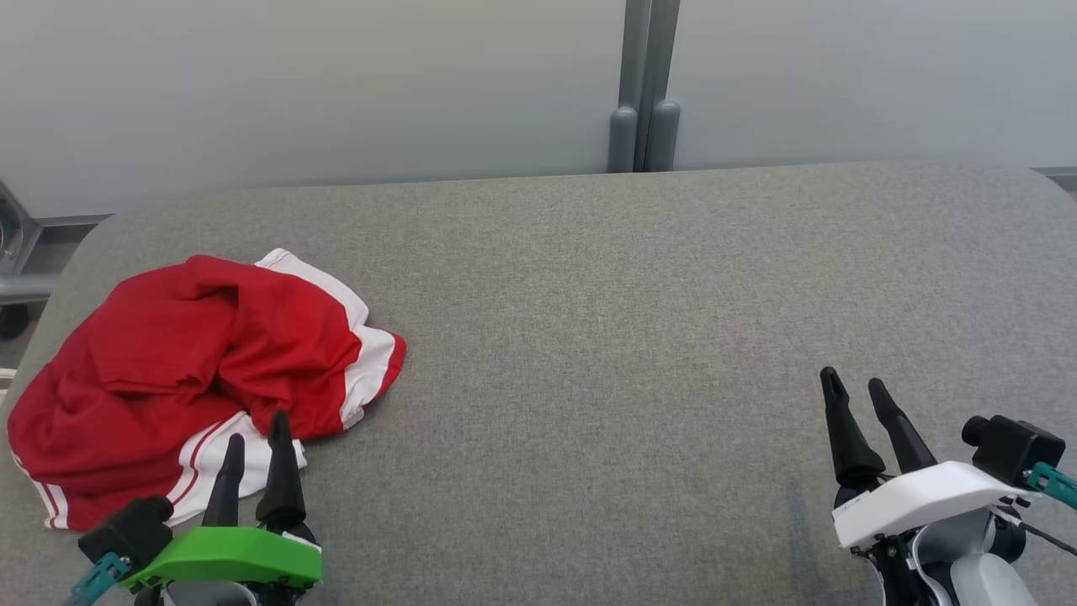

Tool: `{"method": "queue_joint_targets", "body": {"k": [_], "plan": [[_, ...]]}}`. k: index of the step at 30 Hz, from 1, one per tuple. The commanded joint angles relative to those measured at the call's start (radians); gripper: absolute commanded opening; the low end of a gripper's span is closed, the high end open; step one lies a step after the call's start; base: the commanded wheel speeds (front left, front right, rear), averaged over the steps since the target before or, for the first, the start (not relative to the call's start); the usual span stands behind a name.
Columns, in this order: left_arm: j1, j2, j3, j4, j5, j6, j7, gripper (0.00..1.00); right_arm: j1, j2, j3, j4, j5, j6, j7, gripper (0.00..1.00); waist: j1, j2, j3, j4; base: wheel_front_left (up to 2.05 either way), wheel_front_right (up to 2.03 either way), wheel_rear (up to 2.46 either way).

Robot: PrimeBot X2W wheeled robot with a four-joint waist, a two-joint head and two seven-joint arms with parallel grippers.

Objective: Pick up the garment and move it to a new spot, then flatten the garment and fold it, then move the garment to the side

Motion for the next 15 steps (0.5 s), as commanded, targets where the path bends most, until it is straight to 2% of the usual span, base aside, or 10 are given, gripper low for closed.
{"method": "queue_joint_targets", "body": {"k": [1, 15], "plan": [[-0.004, 0.011, 0.004, -0.006, 0.024, -0.004, -0.005, 1.0, -0.002, -0.009, 0.004, -0.008, -0.024, 0.001, -0.01, 1.0, 0.0, 0.0, 0.0, 0.0, 0.0, 0.0, 0.0], [0.001, 0.049, -0.007, 0.041, 0.241, -0.004, -0.027, 1.0, 0.012, -0.018, 0.026, 0.009, -0.207, 0.001, -0.07, 1.0, 0.0, 0.0, -0.001, 0.012, 0.0, 0.0, 0.0]]}}
